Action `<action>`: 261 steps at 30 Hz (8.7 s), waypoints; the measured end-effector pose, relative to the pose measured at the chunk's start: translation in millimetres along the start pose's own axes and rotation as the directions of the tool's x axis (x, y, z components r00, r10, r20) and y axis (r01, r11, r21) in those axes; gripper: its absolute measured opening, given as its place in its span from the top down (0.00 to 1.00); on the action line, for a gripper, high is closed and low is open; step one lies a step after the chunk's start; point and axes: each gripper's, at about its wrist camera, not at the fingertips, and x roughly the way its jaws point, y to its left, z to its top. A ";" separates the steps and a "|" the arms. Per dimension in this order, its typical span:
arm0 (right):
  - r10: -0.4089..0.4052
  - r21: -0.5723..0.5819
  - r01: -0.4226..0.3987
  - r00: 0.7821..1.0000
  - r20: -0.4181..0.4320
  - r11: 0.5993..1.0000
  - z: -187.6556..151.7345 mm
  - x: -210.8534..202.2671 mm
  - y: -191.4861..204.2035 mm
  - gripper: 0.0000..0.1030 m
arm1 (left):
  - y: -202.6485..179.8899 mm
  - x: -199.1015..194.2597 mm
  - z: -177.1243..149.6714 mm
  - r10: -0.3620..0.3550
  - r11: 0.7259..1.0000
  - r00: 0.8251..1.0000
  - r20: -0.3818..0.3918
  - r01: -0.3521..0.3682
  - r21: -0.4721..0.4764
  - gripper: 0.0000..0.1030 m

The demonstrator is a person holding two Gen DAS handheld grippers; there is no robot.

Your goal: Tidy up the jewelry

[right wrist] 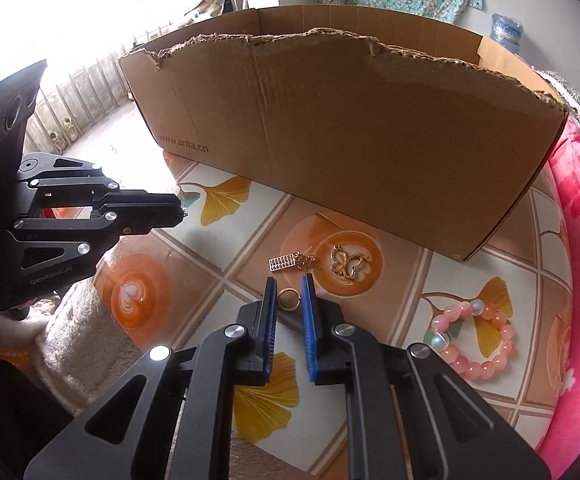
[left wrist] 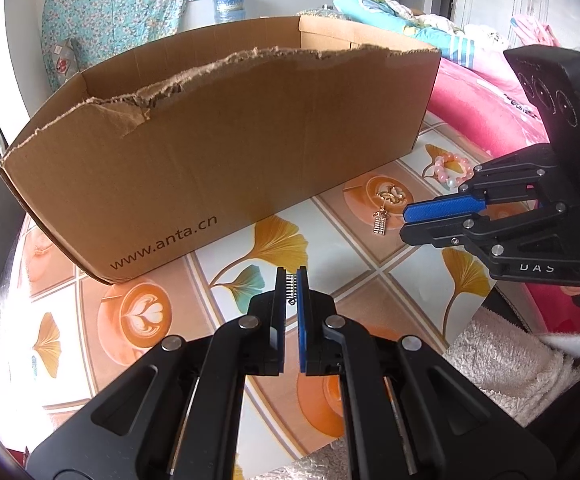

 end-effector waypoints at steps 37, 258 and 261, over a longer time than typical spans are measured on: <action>0.197 0.243 -0.162 0.973 -0.124 0.956 176.7 39.7 -58.8 0.87 | 140.9 56.9 144.5 -0.223 0.886 0.954 -0.200 0.113 -0.449 0.89; 0.012 0.159 -0.048 0.976 0.216 0.986 -0.3 -54.4 -28.2 0.83 | 3.1 -31.8 25.6 -0.015 1.000 0.996 0.085 0.016 -0.012 0.94; 0.040 0.152 -0.083 0.963 0.268 0.985 11.5 -72.1 -26.7 0.83 | 7.5 -61.9 35.2 -0.062 0.998 0.985 0.161 0.064 -0.008 0.94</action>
